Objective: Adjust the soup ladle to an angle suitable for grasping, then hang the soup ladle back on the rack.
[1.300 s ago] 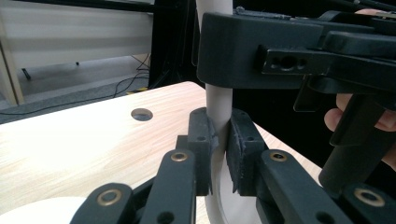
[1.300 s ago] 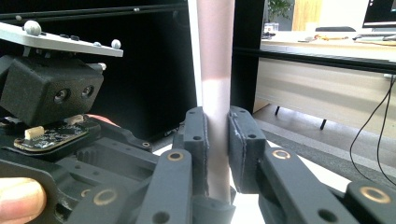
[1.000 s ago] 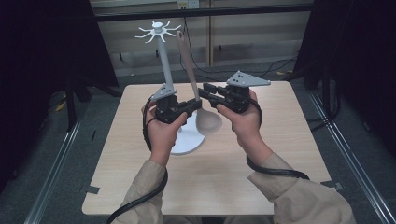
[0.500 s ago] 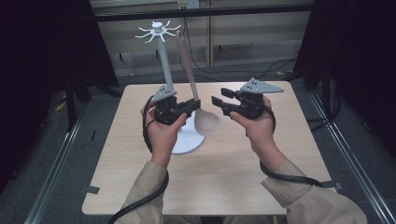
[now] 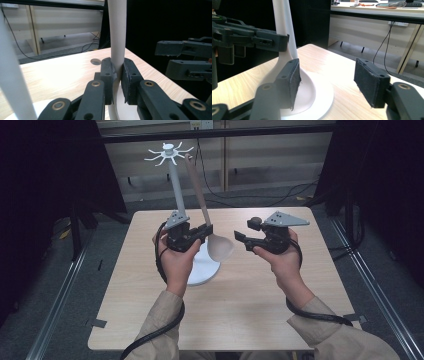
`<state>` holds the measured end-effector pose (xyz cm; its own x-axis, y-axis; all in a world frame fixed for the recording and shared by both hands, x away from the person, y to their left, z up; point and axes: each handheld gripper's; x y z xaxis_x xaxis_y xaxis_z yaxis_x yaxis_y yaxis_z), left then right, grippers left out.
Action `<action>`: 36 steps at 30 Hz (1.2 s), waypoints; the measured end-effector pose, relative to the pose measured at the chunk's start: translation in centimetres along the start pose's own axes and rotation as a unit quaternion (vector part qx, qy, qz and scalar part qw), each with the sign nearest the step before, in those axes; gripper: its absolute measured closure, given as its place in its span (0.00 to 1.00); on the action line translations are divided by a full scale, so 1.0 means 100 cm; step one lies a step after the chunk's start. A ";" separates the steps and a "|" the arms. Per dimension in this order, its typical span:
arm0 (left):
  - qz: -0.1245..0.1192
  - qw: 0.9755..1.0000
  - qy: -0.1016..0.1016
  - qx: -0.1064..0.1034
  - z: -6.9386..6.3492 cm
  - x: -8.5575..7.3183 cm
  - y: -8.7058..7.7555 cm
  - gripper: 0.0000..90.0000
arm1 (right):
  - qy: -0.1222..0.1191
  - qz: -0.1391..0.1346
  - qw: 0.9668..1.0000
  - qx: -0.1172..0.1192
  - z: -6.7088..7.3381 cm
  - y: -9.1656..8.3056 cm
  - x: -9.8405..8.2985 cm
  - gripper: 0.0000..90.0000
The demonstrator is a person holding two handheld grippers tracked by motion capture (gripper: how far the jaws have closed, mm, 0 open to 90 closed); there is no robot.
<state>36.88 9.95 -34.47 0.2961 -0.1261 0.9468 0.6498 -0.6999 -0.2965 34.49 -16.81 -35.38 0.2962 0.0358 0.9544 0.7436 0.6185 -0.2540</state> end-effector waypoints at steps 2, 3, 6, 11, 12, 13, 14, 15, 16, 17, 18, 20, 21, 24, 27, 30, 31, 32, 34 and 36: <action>0.000 1.000 0.003 -0.002 0.001 0.000 -0.001 0.90 | -0.001 0.004 1.000 -0.001 0.000 0.000 -0.002 0.39; 0.002 1.000 0.006 -0.004 0.001 0.000 -0.002 0.90 | 0.001 0.006 1.000 0.000 0.000 -0.001 -0.003 0.38; 0.000 1.000 0.007 -0.002 0.004 0.000 -0.001 0.89 | -0.001 0.010 1.000 0.000 0.000 -0.002 -0.006 0.36; 0.004 1.000 0.012 0.008 0.011 -0.001 0.000 0.88 | -0.004 0.017 1.000 -0.001 -0.001 -0.004 -0.009 0.32; 0.004 1.000 0.013 0.007 0.012 -0.001 0.000 0.88 | -0.004 0.019 1.000 -0.003 -0.001 -0.004 -0.010 0.32; 0.005 1.000 0.015 0.006 0.013 -0.001 0.001 0.88 | -0.004 0.020 1.000 -0.003 -0.002 -0.005 -0.011 0.31; 0.007 1.000 0.017 0.009 0.014 0.000 0.001 0.88 | -0.006 0.023 1.000 -0.004 -0.003 -0.005 -0.011 0.31; 0.011 1.000 0.025 0.014 0.016 0.000 0.000 0.88 | -0.005 0.023 1.000 -0.004 -0.003 -0.005 -0.012 0.30; 0.010 1.000 0.020 0.016 0.016 0.000 0.000 0.87 | -0.006 0.024 1.000 -0.004 -0.004 -0.006 -0.013 0.30; 0.009 1.000 0.021 0.014 0.018 -0.001 0.000 0.87 | -0.005 0.025 1.000 -0.004 -0.004 -0.006 -0.013 0.30; 0.009 1.000 0.023 0.013 0.019 -0.001 0.000 0.87 | -0.007 0.025 1.000 -0.005 -0.005 -0.007 -0.014 0.30; 0.008 1.000 0.021 0.015 0.020 -0.001 0.000 0.86 | -0.005 0.027 1.000 -0.007 -0.006 -0.007 -0.015 0.29; 0.010 1.000 0.020 0.017 0.020 -0.001 0.000 0.86 | -0.005 0.028 1.000 -0.006 -0.006 -0.007 -0.016 0.29; 0.010 1.000 0.022 0.016 0.022 -0.001 -0.002 0.86 | -0.004 0.031 0.999 -0.006 -0.007 -0.008 -0.019 0.27; 0.009 1.000 0.018 0.014 0.023 -0.002 -0.003 0.85 | -0.005 0.034 0.999 -0.008 -0.008 -0.008 -0.021 0.27; 0.011 1.000 0.023 0.014 0.023 -0.001 -0.004 0.81 | -0.003 0.035 0.999 -0.009 -0.008 -0.009 -0.022 0.26; 0.013 0.999 0.027 0.013 0.023 -0.001 -0.004 0.79 | -0.003 0.035 0.999 -0.008 -0.008 -0.009 -0.022 0.26; 0.014 0.999 0.030 0.011 0.023 0.000 -0.004 0.78 | -0.003 0.035 0.999 -0.008 -0.008 -0.010 -0.022 0.26; 0.012 1.000 0.024 0.005 0.022 0.000 -0.004 0.76 | -0.005 0.035 0.999 -0.010 -0.009 -0.011 -0.021 0.26; 0.011 1.000 0.026 0.004 0.022 0.000 -0.003 0.71 | -0.003 0.034 0.999 -0.012 -0.010 -0.013 -0.021 0.26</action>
<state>38.19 11.71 -34.69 0.2747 -0.1778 0.9450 0.6493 -0.6905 -0.3186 33.46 -18.44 -37.25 0.3433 0.0823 0.9356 0.7354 0.5962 -0.3223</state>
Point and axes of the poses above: each handheld gripper's, and its own axes: y roughly forward along the jaws, x roughly out of its top, z roughly to its left, and after that the axes turned 5 degrees about y, right-handed
